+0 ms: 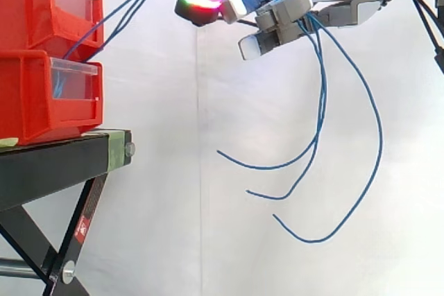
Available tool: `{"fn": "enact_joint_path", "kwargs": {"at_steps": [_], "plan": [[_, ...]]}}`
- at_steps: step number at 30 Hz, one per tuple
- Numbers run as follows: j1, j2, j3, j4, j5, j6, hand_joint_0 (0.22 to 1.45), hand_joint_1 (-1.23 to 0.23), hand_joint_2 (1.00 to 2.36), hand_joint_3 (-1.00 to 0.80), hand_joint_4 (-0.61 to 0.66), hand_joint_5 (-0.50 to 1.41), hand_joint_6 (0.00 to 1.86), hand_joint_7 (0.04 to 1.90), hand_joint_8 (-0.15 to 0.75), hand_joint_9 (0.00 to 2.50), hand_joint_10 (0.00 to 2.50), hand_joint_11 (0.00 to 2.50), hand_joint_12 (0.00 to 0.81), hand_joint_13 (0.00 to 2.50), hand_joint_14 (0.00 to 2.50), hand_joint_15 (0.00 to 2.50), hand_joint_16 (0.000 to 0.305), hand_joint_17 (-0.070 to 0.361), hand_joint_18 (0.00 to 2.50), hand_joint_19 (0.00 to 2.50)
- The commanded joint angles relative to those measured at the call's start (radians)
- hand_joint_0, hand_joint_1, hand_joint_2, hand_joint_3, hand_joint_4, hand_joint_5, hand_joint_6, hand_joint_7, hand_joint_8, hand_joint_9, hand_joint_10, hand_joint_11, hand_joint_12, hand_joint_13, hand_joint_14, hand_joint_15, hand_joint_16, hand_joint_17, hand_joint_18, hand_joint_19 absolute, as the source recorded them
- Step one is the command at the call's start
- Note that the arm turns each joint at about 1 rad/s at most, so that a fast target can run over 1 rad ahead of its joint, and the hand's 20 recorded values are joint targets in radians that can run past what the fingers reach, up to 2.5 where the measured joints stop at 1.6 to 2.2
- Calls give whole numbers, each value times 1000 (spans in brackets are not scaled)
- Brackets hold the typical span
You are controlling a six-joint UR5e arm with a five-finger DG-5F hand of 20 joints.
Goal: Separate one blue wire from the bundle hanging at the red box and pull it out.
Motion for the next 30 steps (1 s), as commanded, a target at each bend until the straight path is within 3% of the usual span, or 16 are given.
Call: {"fn": "enact_joint_path", "kwargs": {"at_steps": [1, 4, 14, 25, 30], "plan": [[0, 0, 0, 0, -3, -2, 585, -657, 1013, -345, 245, -191, 697, 1101, 346, 1001, 23, 1107, 299, 1300, 360, 1724, 45, 102, 715, 837], [-2, 0, 0, 0, -3, -2, 602, -723, 1019, -253, 240, -199, 719, 1107, 344, 992, 20, 1114, 301, 1308, 298, 1760, 46, 104, 720, 836], [0, 0, 0, 0, -3, -2, 644, -748, 1023, -220, 227, -212, 794, 991, 346, 1012, 20, 1108, 296, 1339, 259, 1784, 46, 104, 744, 832], [-2, 0, 0, 2, -3, -2, 708, -768, 1034, -57, 226, -209, 802, 979, 343, 1042, 21, 1131, 294, 1365, 256, 1799, 44, 99, 757, 839], [-2, 0, 0, 0, -1, -2, 707, -920, 1030, -124, 214, -232, 794, 1017, 313, 887, 21, 1096, 303, 1277, 169, 1856, 44, 100, 693, 786]]}}
